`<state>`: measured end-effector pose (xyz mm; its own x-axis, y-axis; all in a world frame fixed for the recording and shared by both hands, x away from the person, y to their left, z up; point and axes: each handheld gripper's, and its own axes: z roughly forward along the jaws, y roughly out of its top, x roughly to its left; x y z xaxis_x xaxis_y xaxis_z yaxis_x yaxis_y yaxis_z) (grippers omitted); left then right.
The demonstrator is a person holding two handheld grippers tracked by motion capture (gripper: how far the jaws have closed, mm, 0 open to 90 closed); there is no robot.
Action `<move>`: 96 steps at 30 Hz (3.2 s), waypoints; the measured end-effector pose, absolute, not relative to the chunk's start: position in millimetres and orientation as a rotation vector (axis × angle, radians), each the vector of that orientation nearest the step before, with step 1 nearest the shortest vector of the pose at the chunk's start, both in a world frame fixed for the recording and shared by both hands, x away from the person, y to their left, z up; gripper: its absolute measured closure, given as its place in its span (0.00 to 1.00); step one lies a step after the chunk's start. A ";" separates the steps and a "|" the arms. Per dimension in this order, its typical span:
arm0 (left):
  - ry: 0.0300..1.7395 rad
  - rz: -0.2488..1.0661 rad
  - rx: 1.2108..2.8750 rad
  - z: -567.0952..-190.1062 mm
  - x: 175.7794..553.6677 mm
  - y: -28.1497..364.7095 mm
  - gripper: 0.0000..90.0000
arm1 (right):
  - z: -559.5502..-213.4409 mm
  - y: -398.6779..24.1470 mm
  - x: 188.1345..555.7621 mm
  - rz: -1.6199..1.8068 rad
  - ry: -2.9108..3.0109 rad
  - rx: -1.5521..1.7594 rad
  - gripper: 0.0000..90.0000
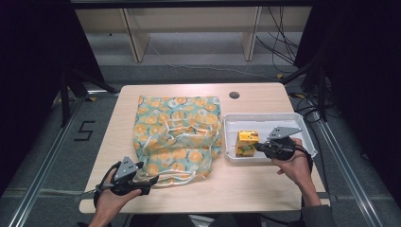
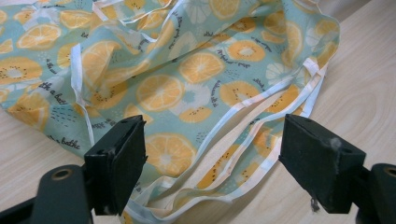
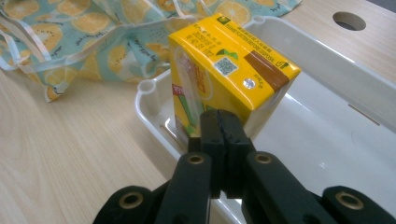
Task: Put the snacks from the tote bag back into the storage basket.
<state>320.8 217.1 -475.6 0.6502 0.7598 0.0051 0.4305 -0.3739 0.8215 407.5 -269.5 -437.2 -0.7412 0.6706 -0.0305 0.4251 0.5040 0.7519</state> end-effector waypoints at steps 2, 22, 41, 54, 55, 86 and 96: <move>0.934 0.490 2.010 -475.8 320.5 217.0 0.25 | -437.0 -269.4 407.2 1.082 2.416 0.903 1.00; 0.963 0.483 1.980 -476.1 320.7 216.9 0.25 | -430.0 -239.3 393.1 1.206 2.460 0.821 0.90; 0.956 0.494 1.991 -476.5 321.8 217.0 0.25 | -438.0 -203.6 388.4 1.218 2.495 0.772 0.54; 0.948 0.494 1.996 -477.7 318.7 215.4 0.25 | -447.6 -205.5 375.7 1.190 2.480 0.833 0.44; 0.962 0.476 1.986 -478.6 318.0 214.7 0.25 | -452.4 -205.7 371.7 1.185 2.500 0.850 0.42; 0.957 0.431 1.986 -490.7 307.6 212.8 0.23 | -477.8 -210.9 332.8 1.138 2.490 0.884 0.28; 0.956 0.435 2.013 -488.9 308.6 212.5 0.23 | -480.7 -212.9 335.3 1.135 2.497 0.873 0.28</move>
<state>308.6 212.5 -488.9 0.6480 0.7604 -0.0427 0.4672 -0.3525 0.8109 335.3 -212.9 -480.7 -0.7848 0.6196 0.0098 0.4148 0.5135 0.7511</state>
